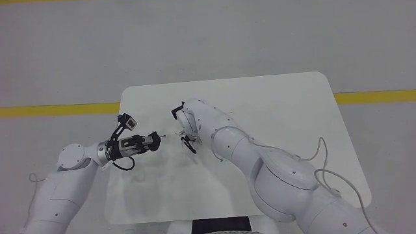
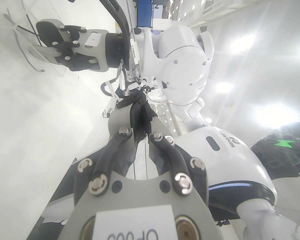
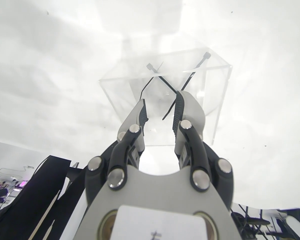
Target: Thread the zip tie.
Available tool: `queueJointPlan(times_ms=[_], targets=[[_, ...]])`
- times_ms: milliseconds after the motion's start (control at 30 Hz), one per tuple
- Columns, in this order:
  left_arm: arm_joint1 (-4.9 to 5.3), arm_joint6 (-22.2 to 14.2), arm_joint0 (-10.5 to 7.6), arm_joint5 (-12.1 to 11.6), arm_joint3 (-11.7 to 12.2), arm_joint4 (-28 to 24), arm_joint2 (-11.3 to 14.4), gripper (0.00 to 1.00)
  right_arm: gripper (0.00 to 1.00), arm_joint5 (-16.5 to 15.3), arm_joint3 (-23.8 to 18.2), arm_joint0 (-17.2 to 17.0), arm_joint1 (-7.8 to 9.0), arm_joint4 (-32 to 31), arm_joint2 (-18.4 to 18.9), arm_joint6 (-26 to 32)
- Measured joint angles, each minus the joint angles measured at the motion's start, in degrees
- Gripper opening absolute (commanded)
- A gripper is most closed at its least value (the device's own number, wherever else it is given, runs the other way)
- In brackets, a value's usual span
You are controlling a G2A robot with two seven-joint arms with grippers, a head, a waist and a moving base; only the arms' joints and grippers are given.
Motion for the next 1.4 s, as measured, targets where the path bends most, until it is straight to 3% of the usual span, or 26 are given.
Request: queueJointPlan(times_ms=[267, 400, 567, 1033, 1200, 1300, 1400], targets=[[0.0, 0.0, 0.0, 0.0, 0.0, 0.0, 0.0, 0.0, 0.09, -1.57, 1.74, 0.19, -0.71, -0.04, 0.55, -0.54], [0.0, 0.0, 0.0, 0.0, 0.0, 0.0, 0.0, 0.0, 0.15, -1.3, 1.77, 0.25, -0.78, -0.49, 0.55, -0.55], [0.0, 0.0, 0.0, 0.0, 0.0, 0.0, 0.0, 0.0, 0.18, 1.68, 1.52, 0.35, -0.86, -2.41, -0.13, 0.45], [0.0, 0.0, 0.0, 0.0, 0.0, 0.0, 0.0, 0.0, 0.22, 1.03, 2.4, 0.1, -0.82, -2.17, 0.39, 1.21], [0.0, 0.0, 0.0, 0.0, 0.0, 0.0, 0.0, 0.0, 0.14, 0.54, 2.74, -0.05, -0.84, -2.01, 0.59, 1.22], [0.0, 0.0, 0.0, 0.0, 0.0, 0.0, 0.0, 0.0, 0.02, 0.46, 2.79, -0.17, -0.85, -2.13, 0.59, 1.26], [0.0, 0.0, 0.0, 0.0, 0.0, 0.0, 0.0, 0.0, 0.0, 0.46, 2.79, -0.22, -0.84, -2.31, 0.56, 1.38]])
